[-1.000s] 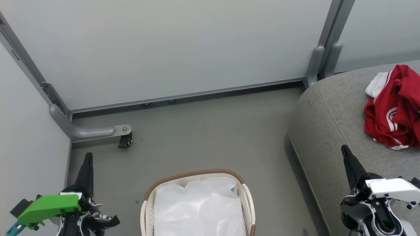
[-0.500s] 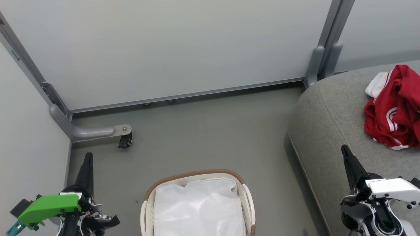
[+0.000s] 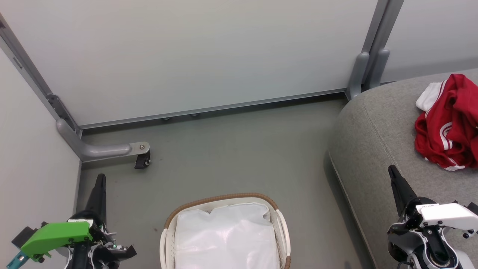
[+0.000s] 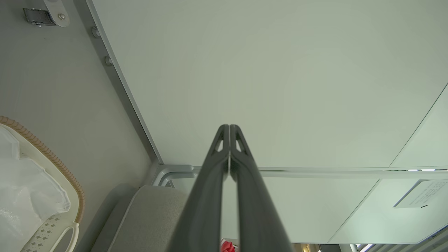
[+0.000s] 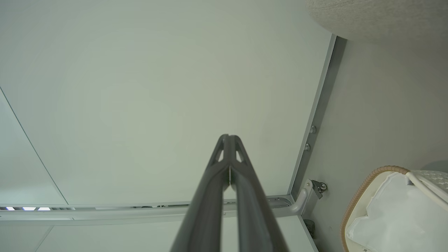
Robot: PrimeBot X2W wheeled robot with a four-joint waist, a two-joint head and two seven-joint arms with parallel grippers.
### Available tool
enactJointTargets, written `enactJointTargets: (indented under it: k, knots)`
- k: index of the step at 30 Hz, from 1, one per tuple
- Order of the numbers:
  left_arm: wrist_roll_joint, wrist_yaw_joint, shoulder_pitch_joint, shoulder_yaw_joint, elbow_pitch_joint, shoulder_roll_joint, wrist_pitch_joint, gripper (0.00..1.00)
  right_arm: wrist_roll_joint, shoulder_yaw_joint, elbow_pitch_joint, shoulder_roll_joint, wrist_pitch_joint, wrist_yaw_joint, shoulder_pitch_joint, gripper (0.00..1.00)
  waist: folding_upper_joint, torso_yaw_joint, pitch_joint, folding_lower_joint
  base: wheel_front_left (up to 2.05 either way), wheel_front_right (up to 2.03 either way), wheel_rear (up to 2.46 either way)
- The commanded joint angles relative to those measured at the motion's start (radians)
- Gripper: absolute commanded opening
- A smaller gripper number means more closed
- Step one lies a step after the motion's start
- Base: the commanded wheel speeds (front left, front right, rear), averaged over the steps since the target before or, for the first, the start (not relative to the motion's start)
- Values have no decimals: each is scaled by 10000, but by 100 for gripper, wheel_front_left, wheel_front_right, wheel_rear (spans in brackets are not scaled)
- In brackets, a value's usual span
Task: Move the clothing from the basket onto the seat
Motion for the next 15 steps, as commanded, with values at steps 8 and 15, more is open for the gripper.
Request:
enactJointTargets:
  k: [8,15]
  knots:
    - [-33,-56,-108,23,-14,66,42,0,32,-17,-37,-55,33,-3,110,0,0,0,0,0,0,0,0]
    - [-34,-56,-108,23,-14,66,42,0,33,-16,-37,-55,33,-3,110,0,0,0,0,0,0,0,0]
